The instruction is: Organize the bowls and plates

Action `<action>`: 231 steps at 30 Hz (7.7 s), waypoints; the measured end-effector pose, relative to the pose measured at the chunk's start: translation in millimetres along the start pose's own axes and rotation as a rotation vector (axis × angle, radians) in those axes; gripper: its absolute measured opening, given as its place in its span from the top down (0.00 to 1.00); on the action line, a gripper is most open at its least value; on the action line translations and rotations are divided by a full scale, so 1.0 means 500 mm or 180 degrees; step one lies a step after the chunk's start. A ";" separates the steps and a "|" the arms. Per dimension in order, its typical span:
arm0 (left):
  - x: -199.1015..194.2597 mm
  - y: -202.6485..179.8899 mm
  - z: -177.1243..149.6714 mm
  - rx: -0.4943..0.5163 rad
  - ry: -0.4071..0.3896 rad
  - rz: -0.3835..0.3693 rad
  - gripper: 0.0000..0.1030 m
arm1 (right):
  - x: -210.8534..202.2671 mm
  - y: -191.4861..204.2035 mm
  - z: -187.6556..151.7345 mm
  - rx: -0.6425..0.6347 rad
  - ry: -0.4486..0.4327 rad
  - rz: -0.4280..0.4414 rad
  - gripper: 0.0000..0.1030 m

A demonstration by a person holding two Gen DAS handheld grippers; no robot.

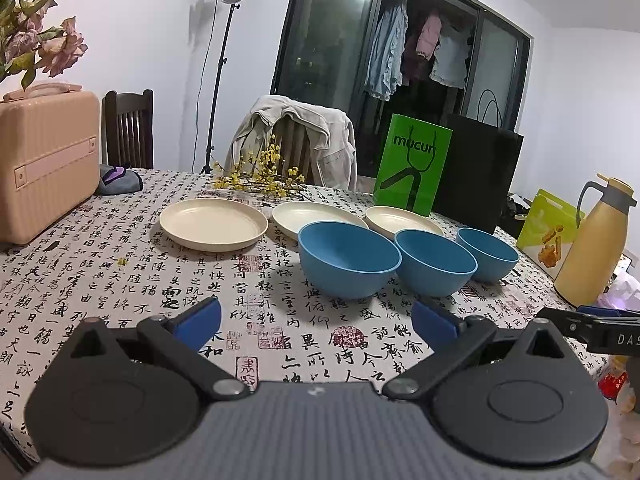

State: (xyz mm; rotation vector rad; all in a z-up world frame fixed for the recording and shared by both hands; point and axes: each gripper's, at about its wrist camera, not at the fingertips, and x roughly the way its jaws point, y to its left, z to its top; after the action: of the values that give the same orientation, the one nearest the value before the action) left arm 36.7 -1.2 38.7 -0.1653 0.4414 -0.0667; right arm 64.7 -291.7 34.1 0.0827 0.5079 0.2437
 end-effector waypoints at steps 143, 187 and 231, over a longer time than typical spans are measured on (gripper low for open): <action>0.253 0.264 0.215 -0.0657 0.0242 0.0555 0.00 | 0.426 0.310 0.234 -0.0242 0.0094 0.0508 0.00; 0.544 0.497 0.316 -0.1409 0.0372 0.1148 0.00 | 0.751 0.438 0.281 0.0330 0.0574 0.0151 0.00; 0.639 0.498 0.225 -0.1101 0.0619 0.0818 0.04 | 0.849 0.436 0.200 0.0302 0.0874 -0.0056 0.51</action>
State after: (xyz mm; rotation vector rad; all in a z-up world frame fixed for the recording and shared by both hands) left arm 380.4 228.4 -38.6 -0.4430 0.6638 0.2494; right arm 426.7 24.2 -48.6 0.1381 0.7932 0.2147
